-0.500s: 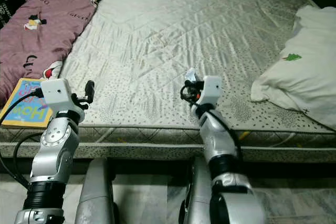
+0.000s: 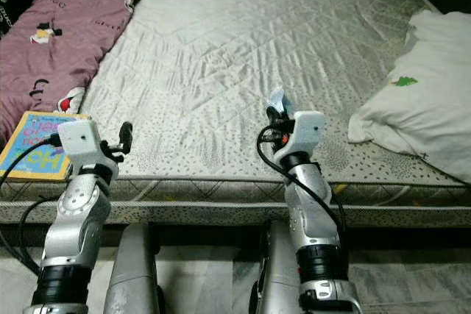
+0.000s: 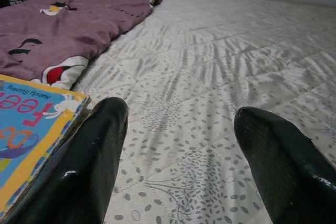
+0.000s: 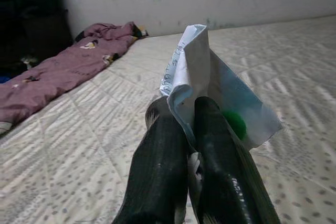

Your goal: Clean up the room

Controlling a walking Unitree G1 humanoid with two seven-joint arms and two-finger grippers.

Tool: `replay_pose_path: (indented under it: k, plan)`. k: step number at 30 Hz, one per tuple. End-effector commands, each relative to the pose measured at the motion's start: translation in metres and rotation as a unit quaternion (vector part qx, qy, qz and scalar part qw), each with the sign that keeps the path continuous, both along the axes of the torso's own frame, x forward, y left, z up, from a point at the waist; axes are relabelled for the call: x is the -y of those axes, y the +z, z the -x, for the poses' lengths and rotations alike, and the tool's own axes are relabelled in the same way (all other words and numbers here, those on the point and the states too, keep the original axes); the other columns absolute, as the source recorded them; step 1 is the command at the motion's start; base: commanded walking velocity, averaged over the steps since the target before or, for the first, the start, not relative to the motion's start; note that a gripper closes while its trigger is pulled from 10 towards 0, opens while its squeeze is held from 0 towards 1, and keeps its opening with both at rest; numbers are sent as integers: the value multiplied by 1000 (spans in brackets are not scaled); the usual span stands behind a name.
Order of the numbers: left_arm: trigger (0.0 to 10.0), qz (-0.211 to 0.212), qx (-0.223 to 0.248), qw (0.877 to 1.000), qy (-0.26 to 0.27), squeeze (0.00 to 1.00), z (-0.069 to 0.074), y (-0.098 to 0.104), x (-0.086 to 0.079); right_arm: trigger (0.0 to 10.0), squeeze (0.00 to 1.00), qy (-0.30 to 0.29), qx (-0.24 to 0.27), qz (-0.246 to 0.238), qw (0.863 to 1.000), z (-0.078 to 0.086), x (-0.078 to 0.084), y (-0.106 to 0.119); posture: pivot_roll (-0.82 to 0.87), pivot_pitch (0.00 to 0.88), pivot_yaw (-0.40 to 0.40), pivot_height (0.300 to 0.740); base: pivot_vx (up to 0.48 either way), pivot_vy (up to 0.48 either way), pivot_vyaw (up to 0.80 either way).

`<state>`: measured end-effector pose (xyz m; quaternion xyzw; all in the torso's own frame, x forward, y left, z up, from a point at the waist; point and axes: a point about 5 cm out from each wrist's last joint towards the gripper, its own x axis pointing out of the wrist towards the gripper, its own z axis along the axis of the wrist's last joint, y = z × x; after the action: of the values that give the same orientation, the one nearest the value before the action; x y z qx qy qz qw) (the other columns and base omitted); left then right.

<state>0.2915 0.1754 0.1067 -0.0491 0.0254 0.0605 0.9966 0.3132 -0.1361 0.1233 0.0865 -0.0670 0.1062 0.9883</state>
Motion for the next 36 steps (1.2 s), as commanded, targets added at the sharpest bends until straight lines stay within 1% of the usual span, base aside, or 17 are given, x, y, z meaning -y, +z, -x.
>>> replay_pose_path:
  k: [1, 6, 19, 32, 33, 36]
  plan:
    - [10000, -3, 7, 1000, -15, 0, -4, 5, 5, 10000, 0, -12, 12, -10, 1000, 1, 0, 5, 49, 0, 8, 535, 0, 0, 0]
    - [10000, -5, 3, 1000, -19, 0, -5, 3, 6, 10000, 0, -14, 14, -7, 1000, 2, -3, 7, 42, 0, 3, 567, 0, 0, 0]
    - [10000, -2, -1, 1000, -7, 0, -3, 0, 3, 10000, 0, -8, 9, 5, 1000, 3, -6, 9, 51, 0, -15, 623, 0, 0, 0]
    - [10000, -2, -5, 1000, -30, 0, -7, -1, 9, 10000, 0, -15, 12, 9, 1000, 3, -5, 9, 41, 0, 3, 698, 0, 0, 0]
    - [10000, -2, -4, 999, -32, 0, -8, -1, 10, 10000, 0, -19, 10, 13, 1000, 3, -4, 8, 41, 0, 3, 707, 0, 0, 0]
    - [10000, -2, -3, 999, -34, 0, -8, -1, 11, 10000, 0, -37, 7, 34, 999, 3, -1, 6, 42, 0, 2, 707, 0, 0, 0]
